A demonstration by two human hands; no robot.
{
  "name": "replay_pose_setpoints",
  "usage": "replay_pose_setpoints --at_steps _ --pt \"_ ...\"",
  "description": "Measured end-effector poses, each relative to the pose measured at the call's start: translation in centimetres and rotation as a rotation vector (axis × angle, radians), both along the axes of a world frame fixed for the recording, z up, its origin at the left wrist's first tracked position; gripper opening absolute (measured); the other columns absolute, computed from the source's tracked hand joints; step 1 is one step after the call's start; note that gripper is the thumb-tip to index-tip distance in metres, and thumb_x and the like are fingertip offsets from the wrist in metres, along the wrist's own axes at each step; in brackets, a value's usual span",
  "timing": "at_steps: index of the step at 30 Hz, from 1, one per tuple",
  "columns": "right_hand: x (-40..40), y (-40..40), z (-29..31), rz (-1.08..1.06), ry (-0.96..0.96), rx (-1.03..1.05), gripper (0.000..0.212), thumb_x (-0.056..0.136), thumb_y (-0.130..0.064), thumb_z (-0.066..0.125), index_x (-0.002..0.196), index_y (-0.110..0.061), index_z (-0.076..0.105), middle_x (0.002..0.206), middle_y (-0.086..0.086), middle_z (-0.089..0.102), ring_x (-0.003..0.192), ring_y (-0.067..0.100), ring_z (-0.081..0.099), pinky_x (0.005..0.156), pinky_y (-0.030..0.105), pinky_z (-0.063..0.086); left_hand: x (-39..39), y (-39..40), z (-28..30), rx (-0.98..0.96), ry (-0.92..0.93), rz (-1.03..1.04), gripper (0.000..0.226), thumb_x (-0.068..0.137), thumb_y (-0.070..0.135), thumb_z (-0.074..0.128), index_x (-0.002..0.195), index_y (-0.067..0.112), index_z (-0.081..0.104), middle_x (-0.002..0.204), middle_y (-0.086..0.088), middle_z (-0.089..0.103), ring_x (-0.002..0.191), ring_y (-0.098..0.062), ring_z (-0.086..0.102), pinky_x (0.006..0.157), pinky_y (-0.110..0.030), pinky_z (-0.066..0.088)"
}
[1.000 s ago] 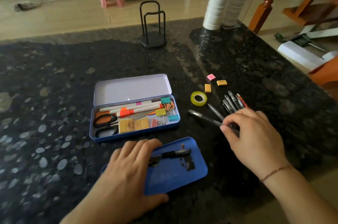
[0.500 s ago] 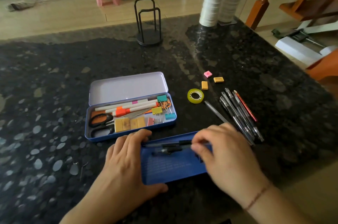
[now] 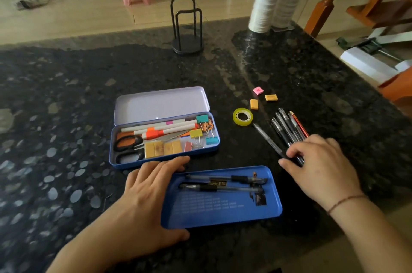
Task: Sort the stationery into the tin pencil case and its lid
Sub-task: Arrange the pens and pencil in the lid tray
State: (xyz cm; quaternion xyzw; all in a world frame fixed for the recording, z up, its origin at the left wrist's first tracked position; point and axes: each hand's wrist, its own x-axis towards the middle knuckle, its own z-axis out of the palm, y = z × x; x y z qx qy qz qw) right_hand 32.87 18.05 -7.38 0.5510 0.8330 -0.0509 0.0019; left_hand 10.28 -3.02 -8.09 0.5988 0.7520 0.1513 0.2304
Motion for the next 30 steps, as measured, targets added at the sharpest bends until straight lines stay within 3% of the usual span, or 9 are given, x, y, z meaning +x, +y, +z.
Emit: replay_pose_setpoints --at_steps 3,6,9,12,14,16,19,26,30 --pt "-0.4 -0.5 0.3 0.044 0.081 0.083 0.02 0.082 -0.041 0.065 0.098 -0.029 0.066 0.106 -0.008 0.054 0.101 0.015 0.044 0.07 0.025 0.038 0.3 0.3 -0.2 0.005 -0.028 0.035 0.116 0.053 0.068 0.074 0.127 0.065 -0.016 0.124 0.051 0.005 0.12 0.024 0.003 0.108 -0.024 0.012" --pt "-1.2 -2.2 0.9 0.29 0.288 0.06 0.015 0.078 -0.04 0.067 0.09 -0.031 0.066 0.095 -0.014 0.051 0.091 0.009 0.041 0.072 0.025 0.037 0.8 0.5 -0.8 0.062 -0.013 0.079 0.121 0.05 0.071 0.072 0.131 0.061 -0.018 0.127 0.044 0.014 0.119 0.02 0.01 0.107 -0.025 0.015" --pt "-2.3 -4.4 0.8 0.572 0.272 -0.07 0.017 0.075 -0.047 0.062 0.085 -0.033 0.066 0.09 -0.019 0.049 0.087 0.008 0.043 0.071 0.026 0.043 1.2 0.7 -1.1 0.079 0.012 0.104 0.125 0.05 0.072 0.071 0.134 0.057 -0.02 0.125 0.044 0.015 0.114 0.016 0.011 0.104 -0.025 0.015" --pt "-2.9 -5.1 -0.1 0.654 0.254 -0.077 0.023 0.074 -0.051 0.06 0.087 -0.034 0.067 0.089 -0.018 0.053 0.087 0.009 0.046 0.07 0.029 0.046 1.3 0.7 -1.2 0.097 0.032 0.093 0.126 0.052 0.073 0.071 0.135 0.055 -0.022 0.123 0.047 0.011 0.114 0.014 0.01 0.104 -0.024 0.014" --pt "-2.6 -4.0 0.0 0.565 0.293 -0.032 0.023 0.077 -0.053 0.058 0.089 -0.035 0.066 0.088 -0.018 0.055 0.086 0.008 0.047 0.07 0.025 0.044 1.3 0.7 -1.3 0.101 0.032 0.084 0.123 0.054 0.073 0.07 0.134 0.056 -0.022 0.123 0.049 0.008 0.114 0.015 0.007 0.106 -0.024 0.013" --pt "-1.3 -1.9 0.3 0.311 0.331 0.036 0.011 0.08 -0.046 0.063 0.086 -0.036 0.062 0.086 -0.016 0.055 0.085 0.007 0.049 0.067 0.024 0.043 1.3 0.6 -1.3 0.104 0.026 0.08 0.121 0.055 0.073 0.069 0.135 0.056 -0.02 0.122 0.047 0.008 0.115 0.014 0.007 0.106 -0.025 0.013" --pt "1.0 0.9 0.1 0.004 0.198 0.102 0.014 0.078 -0.04 0.071 0.082 -0.034 0.06 0.085 -0.009 0.054 0.082 0.014 0.054 0.059 0.029 0.048 1.1 0.5 -1.3 0.116 0.038 0.074 0.119 0.056 0.074 0.067 0.138 0.055 -0.016 0.125 0.044 0.01 0.119 0.012 0.008 0.105 -0.026 0.013" --pt "1.2 1.5 -0.3 -0.021 0.029 0.085 0.015 0.077 -0.045 0.069 0.081 -0.036 0.058 0.094 -0.008 0.053 0.085 0.012 0.046 0.053 0.025 0.039 1.2 0.7 -1.3 0.106 0.047 0.064 0.119 0.058 0.075 0.065 0.138 0.054 -0.02 0.125 0.051 0.006 0.12 0.012 0.009 0.108 -0.026 0.011" --pt "1.1 1.5 -0.1 -0.032 -0.005 0.082 0.008 0.082 -0.041 0.066 0.08 -0.034 0.063 0.1 -0.006 0.055 0.091 0.014 0.043 0.058 0.027 0.037 1.3 0.8 -1.3 0.094 0.038 0.071 0.12 0.058 0.075 0.066 0.135 0.056 -0.023 0.124 0.052 0.002 0.118 0.014 0.006 0.109 -0.026 0.01"
